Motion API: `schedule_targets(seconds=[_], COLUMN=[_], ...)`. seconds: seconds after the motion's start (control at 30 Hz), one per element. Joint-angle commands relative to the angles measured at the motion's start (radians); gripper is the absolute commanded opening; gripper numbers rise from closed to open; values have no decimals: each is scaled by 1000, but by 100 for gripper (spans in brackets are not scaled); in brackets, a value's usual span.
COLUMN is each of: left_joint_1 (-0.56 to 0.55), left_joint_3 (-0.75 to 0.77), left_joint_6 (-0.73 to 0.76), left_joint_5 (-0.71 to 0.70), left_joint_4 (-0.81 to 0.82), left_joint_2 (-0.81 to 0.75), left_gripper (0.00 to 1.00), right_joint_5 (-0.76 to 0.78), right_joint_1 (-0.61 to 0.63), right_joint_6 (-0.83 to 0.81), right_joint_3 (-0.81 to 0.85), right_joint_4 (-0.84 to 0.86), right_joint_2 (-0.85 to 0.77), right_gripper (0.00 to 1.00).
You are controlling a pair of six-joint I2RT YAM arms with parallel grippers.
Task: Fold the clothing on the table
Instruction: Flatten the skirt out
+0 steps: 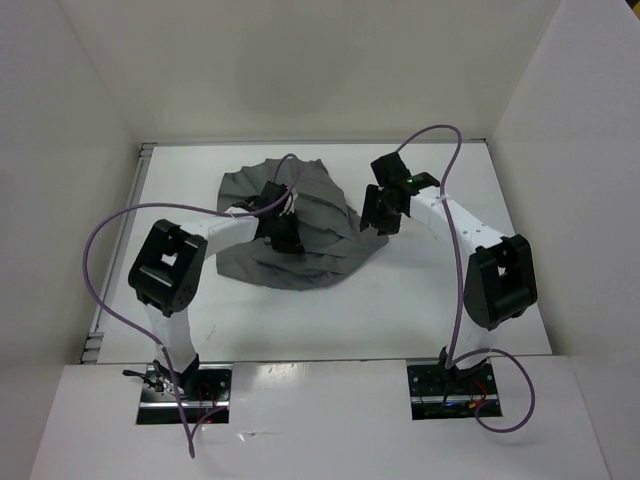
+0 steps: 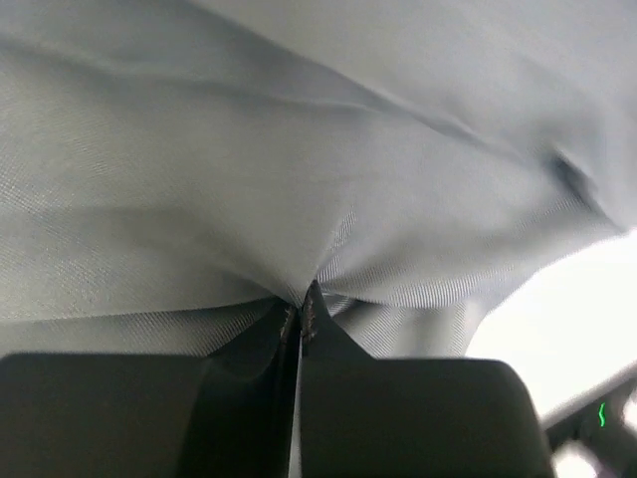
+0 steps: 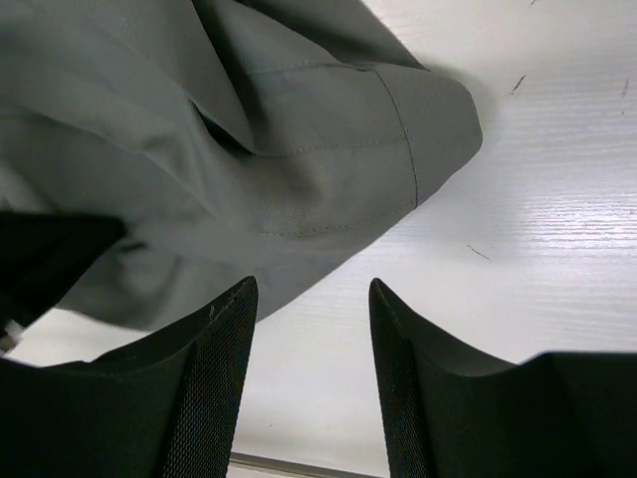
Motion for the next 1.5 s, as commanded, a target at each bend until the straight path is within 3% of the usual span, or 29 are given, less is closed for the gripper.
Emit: schedule_targets(seconds=[0.0, 0.13, 0.3, 0.6, 0.7, 0.83, 0.97, 1.07, 1.17, 1.33, 1.47], left_joint_1=[-1, 12, 39, 108, 128, 128, 142, 166, 176, 121, 39], left_joint_3=[99, 160, 320, 410, 421, 421, 511, 582, 624, 492, 188], left_joint_6=[181, 265, 294, 251, 251, 251, 197, 127, 101, 132, 132], left_joint_5=[166, 284, 378, 378, 378, 400, 293, 236, 193, 177, 188], left_joint_4=[-131, -192, -242, -223, -212, -203, -214, -223, -214, -214, -241], left_joint_2=[-169, -364, -473, -636, -572, -350, -57, 30, 6, -188, -346], left_gripper=[0, 0, 0, 0, 0, 0, 55, 63, 84, 87, 81], right_joint_5=[9, -11, 12, 52, 32, 32, 23, -5, -70, -169, -178], right_joint_1=[-27, -50, -73, -115, -124, -124, -124, -133, -133, -133, -133], right_joint_6=[-10, -19, -10, 9, 0, -10, -19, -28, -42, -106, -118], right_joint_3=[-17, -26, -26, -54, -54, -72, -104, -114, -126, -158, -149], right_joint_4=[11, 34, 53, 80, 80, 80, 80, 80, 94, 120, 89], right_joint_2=[-55, -55, -74, -149, -158, -169, -187, -209, -236, -250, -184], right_gripper=[55, 55, 55, 55, 55, 55, 55, 55, 55, 55, 55])
